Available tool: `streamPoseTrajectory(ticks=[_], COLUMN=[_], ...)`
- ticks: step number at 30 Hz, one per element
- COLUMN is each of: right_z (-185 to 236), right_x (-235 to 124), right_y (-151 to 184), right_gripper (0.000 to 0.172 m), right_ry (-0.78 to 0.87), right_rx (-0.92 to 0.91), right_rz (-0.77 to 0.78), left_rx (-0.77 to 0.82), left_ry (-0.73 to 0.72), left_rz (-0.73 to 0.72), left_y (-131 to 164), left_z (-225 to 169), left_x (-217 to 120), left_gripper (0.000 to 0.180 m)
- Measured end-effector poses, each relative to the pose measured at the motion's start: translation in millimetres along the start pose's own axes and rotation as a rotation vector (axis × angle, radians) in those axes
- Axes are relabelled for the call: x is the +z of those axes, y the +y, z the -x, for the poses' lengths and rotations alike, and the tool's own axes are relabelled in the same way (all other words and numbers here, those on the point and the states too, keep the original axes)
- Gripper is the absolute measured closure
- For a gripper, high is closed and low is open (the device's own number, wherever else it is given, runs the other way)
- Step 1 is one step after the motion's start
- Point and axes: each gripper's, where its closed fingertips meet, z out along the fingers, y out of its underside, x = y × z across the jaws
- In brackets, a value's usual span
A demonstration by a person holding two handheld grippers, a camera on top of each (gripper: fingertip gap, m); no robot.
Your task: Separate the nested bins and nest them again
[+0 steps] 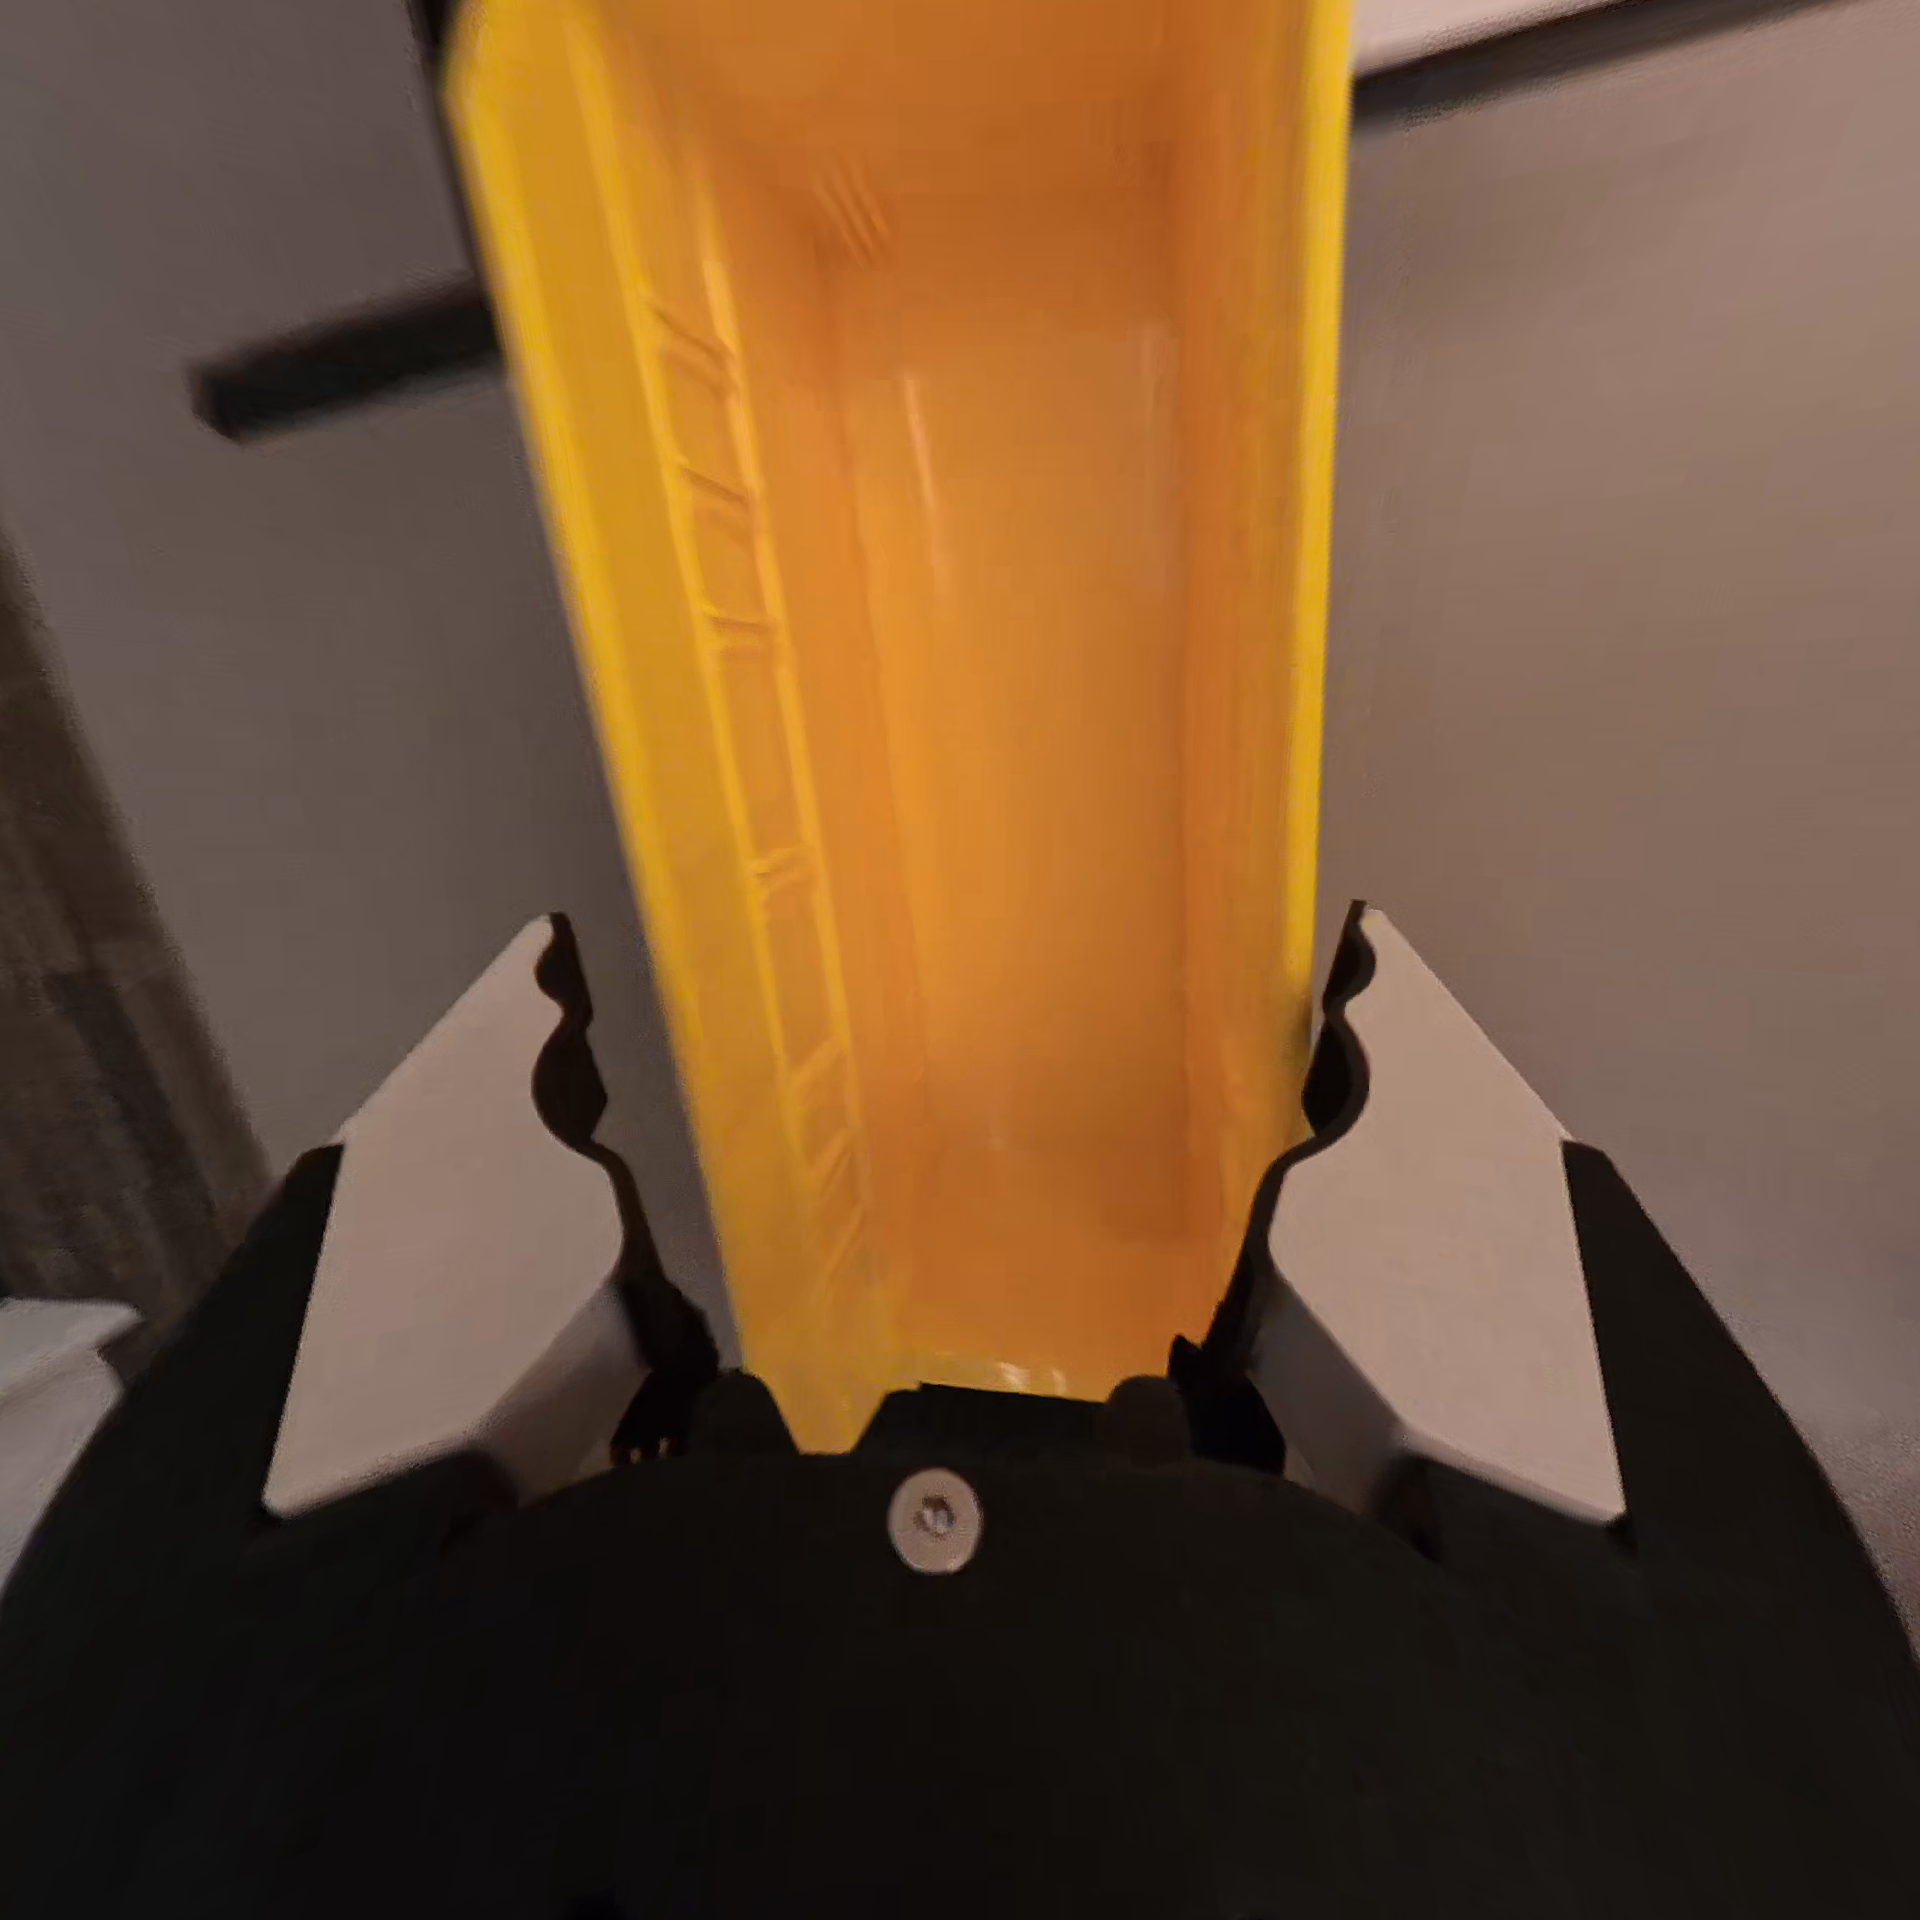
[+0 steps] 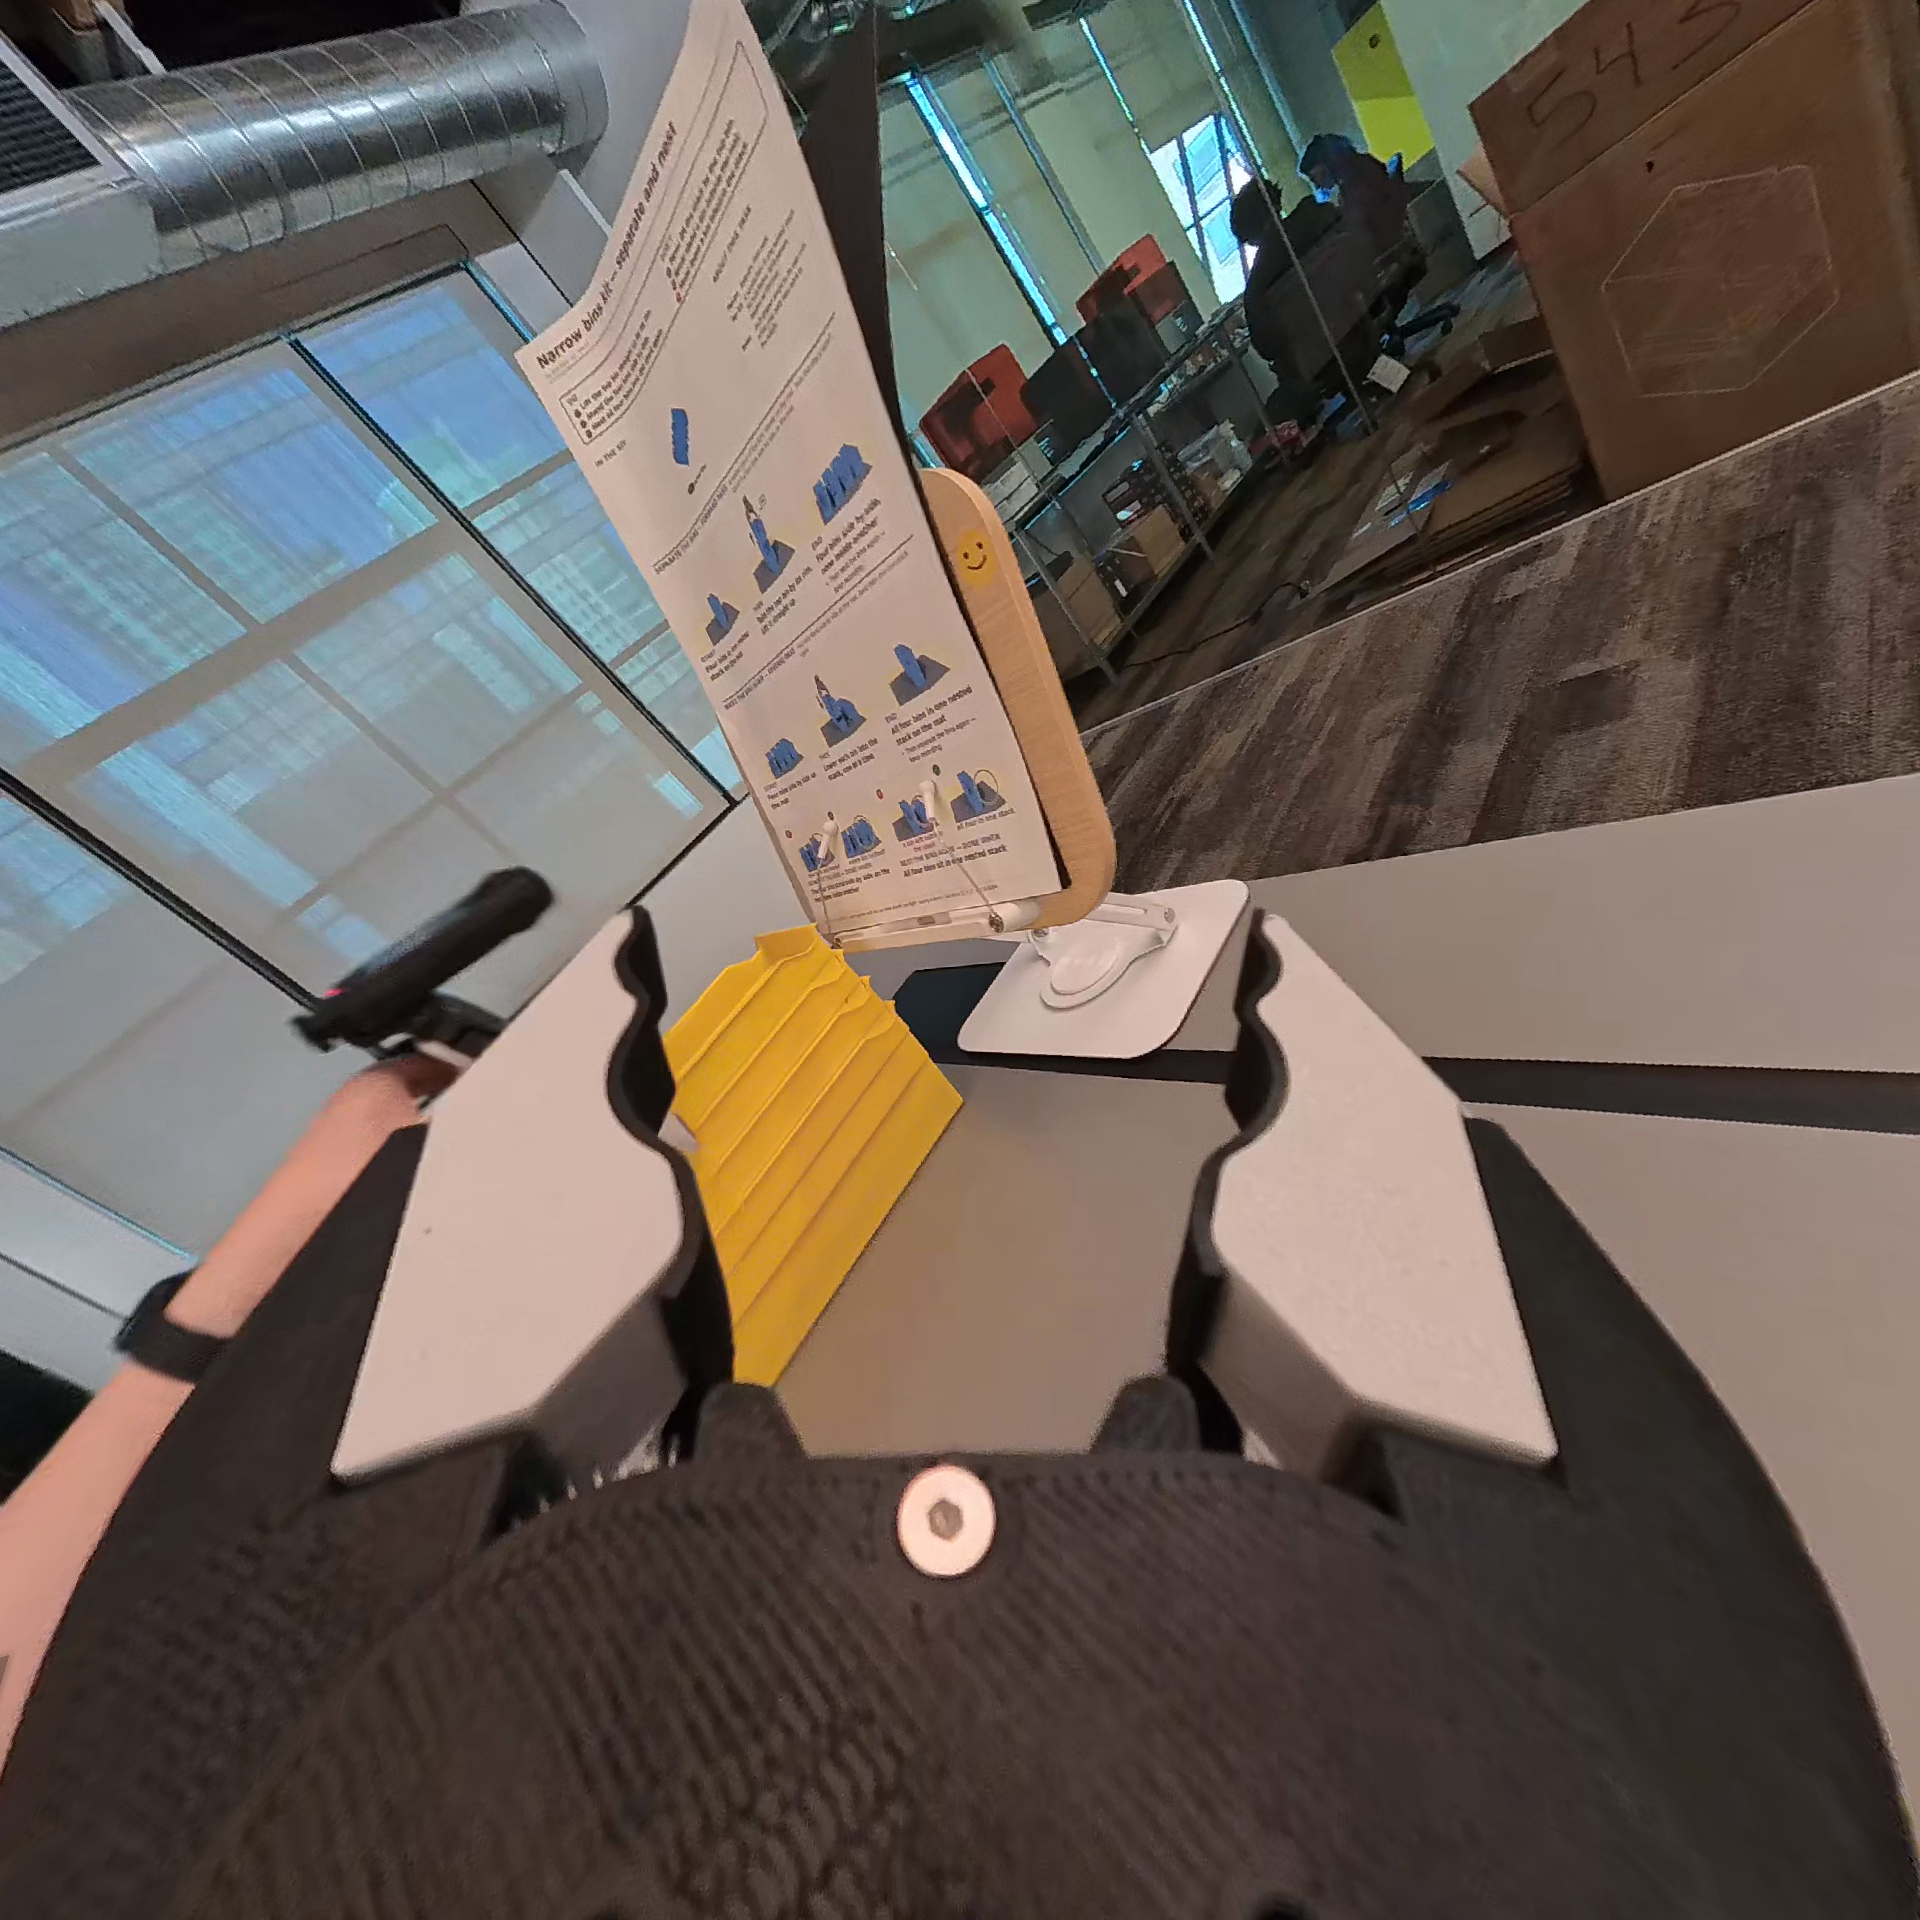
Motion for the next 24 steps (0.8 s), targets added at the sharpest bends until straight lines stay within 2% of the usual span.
streamPoseTrajectory(ticks=[3,5,9,12,15,21,24], right_z=[-6.6,-14.7,-15.2,-13.4,-4.1,1.3,-2.7], right_x=[2.4,3.1,-4.7,-18.0,-18.7,-12.9,-9.0], right_y=[-0.7,-5.4,-28.1,-38.1,-38.3,-32.4,-27.8], right_gripper=[0.061,0.059,0.05,0.052,0.053,0.053,0.053], right_ry=[0.073,0.182,0.44,0.668,0.779,0.866,0.893], right_rx=[-0.07,-0.181,-0.471,-0.603,-0.731,-0.844,-0.869], right_rz=[-0.007,-0.037,-0.18,-0.251,-0.244,-0.203,-0.173], left_rx=[0.093,0.155,0.249,0.234,0.218,0.15,0.093], left_ry=[-0.187,-0.329,-0.605,-0.657,-0.6,-0.459,-0.388], left_rz=[-0.298,-0.527,-0.938,-1.007,-1.059,-1.158,-1.217], left_y=[-23.5,-33.3,-30.8,-19.5,-15.6,-17.9,-17.8], left_z=[12.4,13.6,1.0,-11.6,-24.2,-22.5,-8.0], left_x=[-44.1,-81.6,-145.9,-155.1,-159.5,-185.5,-203.4], left_gripper=[0.051,0.059,0.084,0.073,0.068,0.062,0.059])
